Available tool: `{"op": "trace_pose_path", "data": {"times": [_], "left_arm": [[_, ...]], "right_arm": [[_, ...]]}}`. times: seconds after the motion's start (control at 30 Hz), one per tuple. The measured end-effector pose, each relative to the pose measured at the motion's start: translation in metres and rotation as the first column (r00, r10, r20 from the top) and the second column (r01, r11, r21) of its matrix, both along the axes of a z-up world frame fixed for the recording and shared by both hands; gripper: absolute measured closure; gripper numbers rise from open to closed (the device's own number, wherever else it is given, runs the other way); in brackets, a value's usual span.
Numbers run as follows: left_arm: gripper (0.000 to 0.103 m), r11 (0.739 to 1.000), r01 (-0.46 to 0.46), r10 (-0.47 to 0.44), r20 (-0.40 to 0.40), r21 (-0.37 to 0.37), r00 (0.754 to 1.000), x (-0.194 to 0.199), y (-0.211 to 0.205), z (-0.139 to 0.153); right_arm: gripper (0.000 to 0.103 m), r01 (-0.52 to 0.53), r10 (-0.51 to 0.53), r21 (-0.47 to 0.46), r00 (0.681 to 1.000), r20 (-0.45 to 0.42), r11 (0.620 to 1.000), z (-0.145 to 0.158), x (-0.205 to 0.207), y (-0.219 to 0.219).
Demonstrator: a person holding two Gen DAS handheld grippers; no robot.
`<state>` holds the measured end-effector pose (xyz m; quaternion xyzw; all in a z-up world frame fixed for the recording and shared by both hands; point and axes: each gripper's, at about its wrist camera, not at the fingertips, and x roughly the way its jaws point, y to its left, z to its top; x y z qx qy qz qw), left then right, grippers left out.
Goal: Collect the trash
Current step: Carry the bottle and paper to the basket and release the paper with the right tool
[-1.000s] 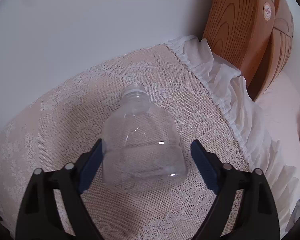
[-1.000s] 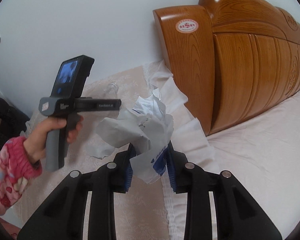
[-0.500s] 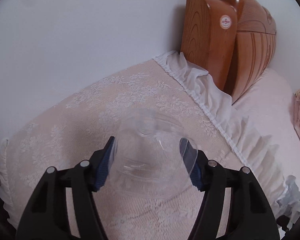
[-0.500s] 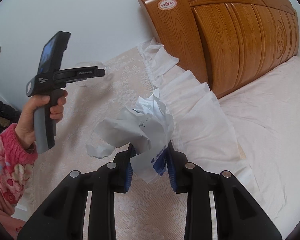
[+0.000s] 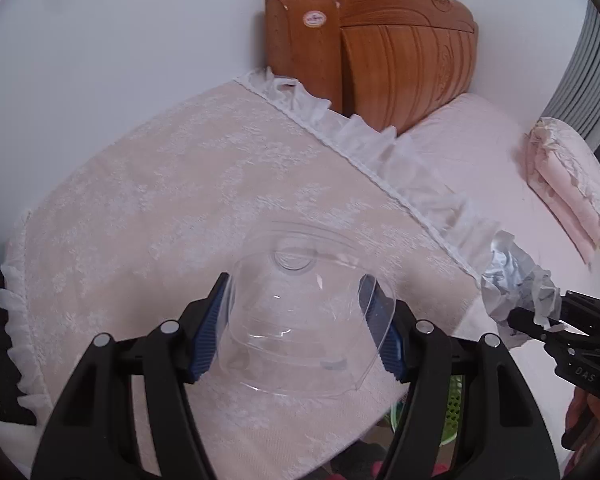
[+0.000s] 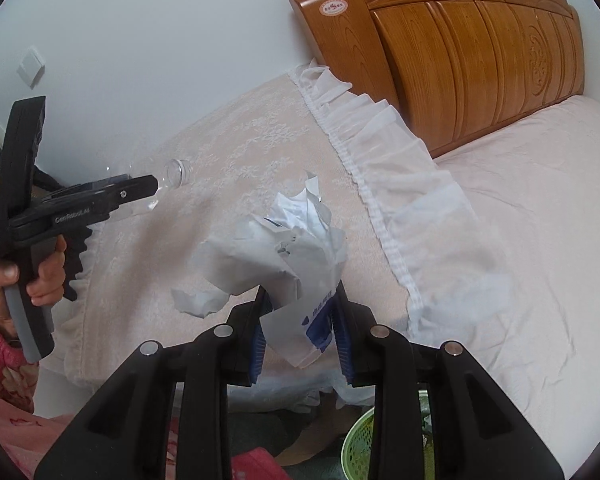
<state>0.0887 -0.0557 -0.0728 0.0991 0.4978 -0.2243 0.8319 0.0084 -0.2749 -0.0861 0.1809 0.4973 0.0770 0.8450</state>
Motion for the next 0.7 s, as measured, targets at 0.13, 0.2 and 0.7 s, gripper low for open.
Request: {"op": "trace_pose_path", "data": {"times": [0.13,0.2,0.7], "left_arm": [[0.04,0.996,0.087,-0.087,-0.009,-0.008,0.996,-0.051,-0.026,-0.001],[0.04,0.99,0.138,-0.138,-0.01,-0.009,0.99,-0.072,-0.043,-0.004],[0.04,0.907,0.421,-0.419,-0.083,-0.001,0.904,-0.167,-0.135,-0.028]], "right_arm": [[0.072,0.053,-0.052,0.019,0.999,-0.014,0.998,-0.002,-0.047,-0.015],[0.072,0.08,-0.079,0.024,0.997,-0.017,0.997,-0.002,-0.064,-0.022],[0.072,0.3,-0.3,-0.018,0.949,-0.095,0.954,-0.028,-0.167,-0.077]]}}
